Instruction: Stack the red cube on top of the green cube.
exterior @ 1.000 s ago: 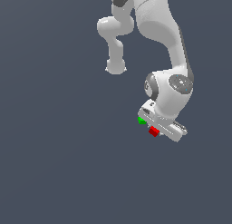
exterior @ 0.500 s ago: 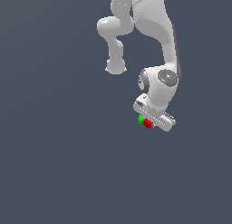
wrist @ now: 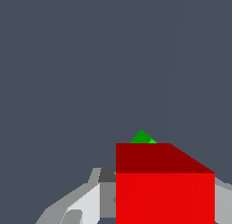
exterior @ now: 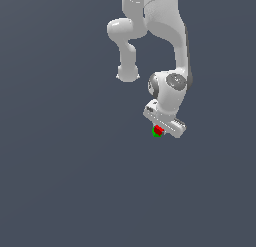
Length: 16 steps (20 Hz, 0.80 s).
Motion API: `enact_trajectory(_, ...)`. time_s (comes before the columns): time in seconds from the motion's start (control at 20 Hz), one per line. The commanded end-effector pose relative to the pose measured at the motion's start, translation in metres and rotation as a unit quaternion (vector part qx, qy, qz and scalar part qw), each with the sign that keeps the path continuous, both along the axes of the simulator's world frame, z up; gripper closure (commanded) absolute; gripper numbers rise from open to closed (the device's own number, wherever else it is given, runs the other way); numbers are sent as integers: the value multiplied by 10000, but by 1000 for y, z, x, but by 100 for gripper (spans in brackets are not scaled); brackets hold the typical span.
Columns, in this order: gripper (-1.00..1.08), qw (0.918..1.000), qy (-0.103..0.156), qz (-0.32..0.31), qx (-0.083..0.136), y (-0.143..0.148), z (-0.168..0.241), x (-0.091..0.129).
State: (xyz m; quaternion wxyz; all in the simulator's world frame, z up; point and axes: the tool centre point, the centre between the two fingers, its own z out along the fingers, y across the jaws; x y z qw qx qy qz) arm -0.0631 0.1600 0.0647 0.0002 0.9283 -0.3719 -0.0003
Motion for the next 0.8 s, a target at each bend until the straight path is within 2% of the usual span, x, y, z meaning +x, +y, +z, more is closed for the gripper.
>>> enact_trajectory(0.0, 108, 10000, -5, 0, 2, -2, -2, -6)
enact_trajectory(0.25, 108, 10000, -5, 0, 2, -3, -4, -10)
enact_trajectory(0.3, -92, 10000, -5, 0, 2, -3, -4, -10)
enact_trajectory(0.75, -92, 10000, -5, 0, 2, -3, -4, -10)
